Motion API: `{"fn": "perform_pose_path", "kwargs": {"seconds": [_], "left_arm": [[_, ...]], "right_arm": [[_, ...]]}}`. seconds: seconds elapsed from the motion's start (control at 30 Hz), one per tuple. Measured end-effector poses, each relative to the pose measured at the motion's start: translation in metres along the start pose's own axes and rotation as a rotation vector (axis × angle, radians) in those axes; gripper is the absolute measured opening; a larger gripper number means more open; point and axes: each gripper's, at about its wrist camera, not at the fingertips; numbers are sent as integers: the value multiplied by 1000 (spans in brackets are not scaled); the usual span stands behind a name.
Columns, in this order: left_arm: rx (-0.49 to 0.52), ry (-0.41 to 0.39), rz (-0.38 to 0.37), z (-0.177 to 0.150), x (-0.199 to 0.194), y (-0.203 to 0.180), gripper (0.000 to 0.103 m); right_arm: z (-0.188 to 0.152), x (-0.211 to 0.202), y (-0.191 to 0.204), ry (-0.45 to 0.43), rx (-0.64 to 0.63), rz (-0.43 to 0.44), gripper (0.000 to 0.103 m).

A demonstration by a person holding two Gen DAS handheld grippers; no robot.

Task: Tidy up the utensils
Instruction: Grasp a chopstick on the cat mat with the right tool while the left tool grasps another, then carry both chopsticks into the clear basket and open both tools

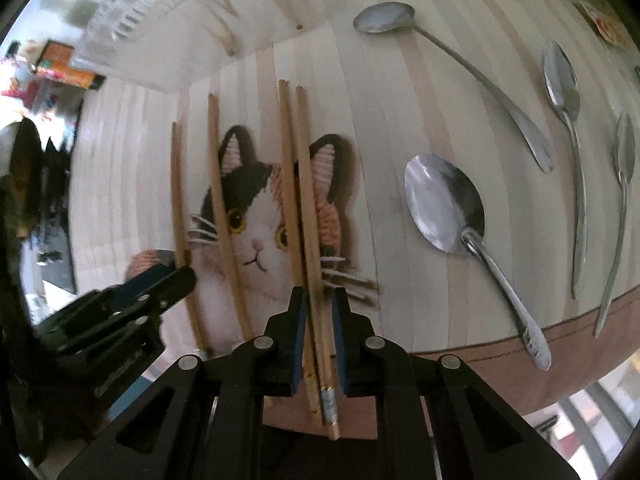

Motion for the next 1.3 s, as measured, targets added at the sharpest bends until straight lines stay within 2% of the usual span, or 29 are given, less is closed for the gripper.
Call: {"fn": "perform_pose_path", "kwargs": {"seconds": [0.17, 0.23, 0.37, 0.53, 0.67, 0.83, 0.87, 1.1, 1.2, 1.3], "left_arm": [[-19, 5, -20, -3, 3, 8, 5], [-21, 5, -17, -4, 4, 9, 5], [-18, 4, -17, -3, 6, 4, 5], [-21, 9, -19, 4, 3, -1, 7], [-15, 9, -13, 5, 1, 6, 7], [-22, 7, -15, 3, 0, 10, 7], [-25, 7, -16, 5, 5, -2, 7], [-26, -6, -2, 6, 8, -21, 4], [-33, -38, 15, -1, -4, -17, 4], [-47, -104, 21, -4, -34, -9, 4]], "right_arm": [[1, 4, 23, -16, -90, -110, 13], [-1, 6, 31, -20, -123, -183, 7], [-5, 6, 33, -11, -92, -237, 7], [-8, -8, 9, 6, -70, -207, 7], [-4, -16, 4, 17, -84, -234, 6], [-2, -12, 11, 13, -89, -249, 6], [-1, -12, 13, 14, -90, -252, 6], [-7, 4, 30, 6, -103, -284, 7], [-10, 6, 34, -2, -98, -282, 7], [-17, -3, 39, -17, -108, -241, 7]]}}
Point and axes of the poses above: each gripper's, at about its wrist camera, not at the fingertips, and x roughly the way its jaws point, y to its left, z to its top, and after that the axes turned 8 degrees about z, right-handed
